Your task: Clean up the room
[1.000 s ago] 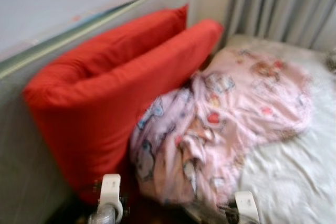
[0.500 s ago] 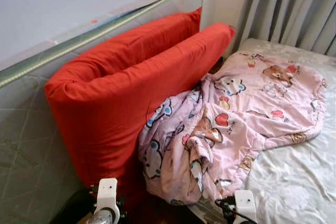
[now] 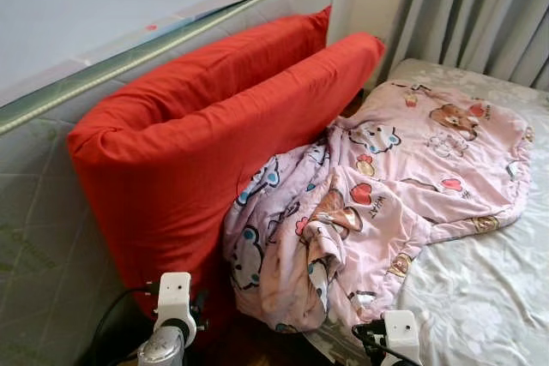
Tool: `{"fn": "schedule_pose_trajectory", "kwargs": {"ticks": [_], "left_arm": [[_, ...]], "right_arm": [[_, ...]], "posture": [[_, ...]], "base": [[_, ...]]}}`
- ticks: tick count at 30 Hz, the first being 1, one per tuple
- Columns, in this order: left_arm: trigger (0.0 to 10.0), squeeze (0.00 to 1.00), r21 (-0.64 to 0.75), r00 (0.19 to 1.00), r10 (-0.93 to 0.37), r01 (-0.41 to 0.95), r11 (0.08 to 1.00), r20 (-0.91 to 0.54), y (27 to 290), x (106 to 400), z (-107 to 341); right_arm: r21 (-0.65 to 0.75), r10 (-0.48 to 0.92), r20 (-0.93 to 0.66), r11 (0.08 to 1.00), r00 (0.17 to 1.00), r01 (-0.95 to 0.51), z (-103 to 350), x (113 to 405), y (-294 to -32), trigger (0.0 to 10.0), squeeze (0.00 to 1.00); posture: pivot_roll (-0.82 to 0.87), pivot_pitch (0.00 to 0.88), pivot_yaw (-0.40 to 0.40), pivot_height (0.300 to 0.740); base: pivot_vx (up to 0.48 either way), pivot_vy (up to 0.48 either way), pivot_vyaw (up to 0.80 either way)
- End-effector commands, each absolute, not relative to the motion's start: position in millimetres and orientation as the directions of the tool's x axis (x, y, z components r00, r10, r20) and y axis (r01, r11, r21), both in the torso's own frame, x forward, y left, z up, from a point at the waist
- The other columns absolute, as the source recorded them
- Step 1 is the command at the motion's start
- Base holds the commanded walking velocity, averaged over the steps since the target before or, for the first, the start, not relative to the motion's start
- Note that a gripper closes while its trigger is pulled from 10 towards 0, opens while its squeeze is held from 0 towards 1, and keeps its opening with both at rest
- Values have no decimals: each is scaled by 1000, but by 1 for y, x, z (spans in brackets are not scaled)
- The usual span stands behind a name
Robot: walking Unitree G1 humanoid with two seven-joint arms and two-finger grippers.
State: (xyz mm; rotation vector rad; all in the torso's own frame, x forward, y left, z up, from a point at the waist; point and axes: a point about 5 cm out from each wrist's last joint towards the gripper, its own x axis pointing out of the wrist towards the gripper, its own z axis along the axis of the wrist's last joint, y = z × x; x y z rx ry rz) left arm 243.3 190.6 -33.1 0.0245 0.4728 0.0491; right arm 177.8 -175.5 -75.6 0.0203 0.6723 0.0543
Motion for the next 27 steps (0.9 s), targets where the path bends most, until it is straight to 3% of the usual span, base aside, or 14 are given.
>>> {"fn": "schedule_pose_trajectory", "kwargs": {"ticks": [1, 8, 9, 10, 12, 17, 23, 27], "left_arm": [[10000, 0, 66, 903, 63, -39, 997, -426, 197, 240, -31], [10000, 0, 71, 941, 67, -46, 996, -331, 207, 243, -18], [10000, 0, 71, 946, 67, -47, 996, -317, 207, 244, -16], [10000, 0, 72, 951, 65, -45, 996, -301, 208, 245, -14], [10000, 0, 66, 967, 55, -40, 997, -250, 206, 247, -7], [10000, 0, 43, 980, 28, -19, 999, -198, 197, 249, 1], [10000, 0, 11, 987, 8, -6, 1000, -161, 187, 254, 10], [10000, 0, -10, 988, 25, -27, 1000, -152, 189, 252, 13]], "right_arm": [[41, 34, -616, 999, 787, -11, -76, 175, -179, 10000, 0], [48, 29, -591, 999, 806, -1, -74, 174, -180, 10000, 0], [55, 35, -545, 998, 838, -6, -67, 185, -179, 10000, 0], [-30, 36, -345, 998, 938, -50, -37, 222, -177, 10000, 0], [-102, 72, -26, 992, 997, -74, 15, 265, -165, 10000, 0], [-26, 53, -28, 998, 998, -54, 10, 258, -160, 10000, 0], [9, 110, -62, 994, 992, -110, -5, 235, -135, 10000, 0], [28, 104, -81, 994, 991, -102, -5, 236, -137, 10000, 0]], "posture": [[-109, 0, -13, 722], [-110, 0, -17, 722], [-110, 0, -17, 722], [-110, 0, -18, 722], [-108, 0, -19, 722], [-101, 0, -12, 722], [-112, 0, -6, 722], [-110, 0, -1, 722]], "base": [[0, 0, 0], [0, 0, 0], [0, 0, 0], [0, 0, 0], [0, 0, 0], [0, 0, 0], [0, 0, 0], [0, 0, 0]]}}
